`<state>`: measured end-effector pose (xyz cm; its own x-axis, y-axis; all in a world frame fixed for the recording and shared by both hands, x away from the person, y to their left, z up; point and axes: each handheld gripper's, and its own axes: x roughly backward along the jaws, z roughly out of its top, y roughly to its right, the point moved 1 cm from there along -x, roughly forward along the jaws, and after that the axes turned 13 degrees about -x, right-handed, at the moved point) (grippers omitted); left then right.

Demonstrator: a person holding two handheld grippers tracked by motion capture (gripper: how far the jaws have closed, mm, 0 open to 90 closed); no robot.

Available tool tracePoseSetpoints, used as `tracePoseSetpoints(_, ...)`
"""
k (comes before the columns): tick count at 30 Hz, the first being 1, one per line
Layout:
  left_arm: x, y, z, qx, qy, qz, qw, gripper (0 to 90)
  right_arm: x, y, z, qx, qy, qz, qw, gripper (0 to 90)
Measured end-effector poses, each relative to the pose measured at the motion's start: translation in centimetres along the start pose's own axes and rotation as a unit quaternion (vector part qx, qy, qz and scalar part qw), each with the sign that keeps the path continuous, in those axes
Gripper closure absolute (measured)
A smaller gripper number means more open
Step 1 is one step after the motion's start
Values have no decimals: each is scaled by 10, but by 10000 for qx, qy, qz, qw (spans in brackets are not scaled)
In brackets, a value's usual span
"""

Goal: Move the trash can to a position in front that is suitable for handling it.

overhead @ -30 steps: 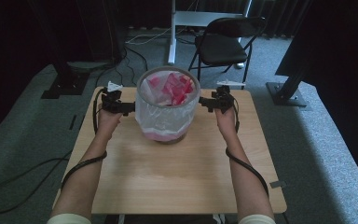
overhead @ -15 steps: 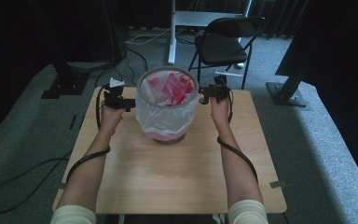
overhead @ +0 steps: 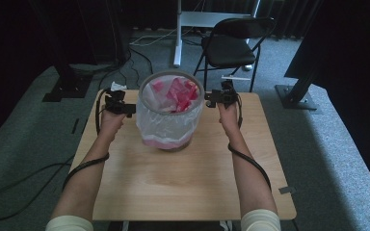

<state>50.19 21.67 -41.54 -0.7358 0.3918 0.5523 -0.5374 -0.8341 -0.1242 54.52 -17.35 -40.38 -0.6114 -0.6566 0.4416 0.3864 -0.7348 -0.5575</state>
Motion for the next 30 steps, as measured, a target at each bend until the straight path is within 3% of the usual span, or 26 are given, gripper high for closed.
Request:
tracePoseSetpoints(8, 10, 1, -6, -2, -41, -35, 10000, 8, 5, -8, -10, 72, -19, 68, 9999, 151)
tracePoseSetpoints(15, 21, 2, -10, -187, -72, -1, 9998, 8, 11, -18, -19, 264, -94, 132, 9995, 155)
tracePoseSetpoints(30, 39, 7, -21, -230, -58, -7, 9997, 26, 23, -29, -38, 303, -231, 388, 9985, 155)
